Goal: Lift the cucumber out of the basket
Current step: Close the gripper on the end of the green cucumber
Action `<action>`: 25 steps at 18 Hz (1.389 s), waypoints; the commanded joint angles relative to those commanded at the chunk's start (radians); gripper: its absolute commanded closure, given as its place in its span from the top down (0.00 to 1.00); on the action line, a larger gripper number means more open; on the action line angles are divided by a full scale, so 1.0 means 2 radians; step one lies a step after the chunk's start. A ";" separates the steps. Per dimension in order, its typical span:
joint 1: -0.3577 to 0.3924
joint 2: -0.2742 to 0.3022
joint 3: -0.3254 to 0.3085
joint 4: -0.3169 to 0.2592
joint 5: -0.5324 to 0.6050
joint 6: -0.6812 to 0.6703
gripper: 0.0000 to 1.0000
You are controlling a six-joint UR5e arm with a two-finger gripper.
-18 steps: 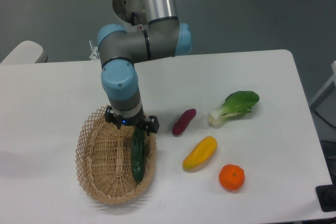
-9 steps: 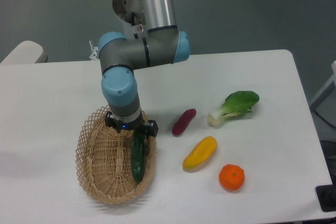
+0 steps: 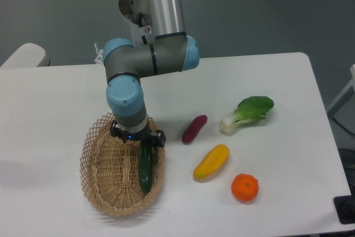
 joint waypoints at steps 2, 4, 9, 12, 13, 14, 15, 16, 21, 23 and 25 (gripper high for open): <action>0.000 0.000 0.001 0.001 0.000 0.002 1.00; 0.000 0.000 0.002 0.001 0.010 0.003 0.93; 0.000 -0.001 0.005 0.001 0.011 0.008 0.45; 0.000 0.000 0.005 0.000 0.011 0.008 0.36; 0.000 0.000 0.005 0.000 0.011 0.009 0.34; 0.000 0.000 0.006 0.000 0.011 0.008 0.32; 0.000 0.001 0.006 0.000 0.011 0.009 0.31; 0.000 0.000 0.006 0.000 0.011 0.008 0.29; 0.002 0.004 0.007 0.000 0.011 0.012 0.28; 0.002 0.008 0.017 -0.003 0.011 0.019 0.28; 0.003 0.013 0.037 -0.010 0.011 0.025 0.28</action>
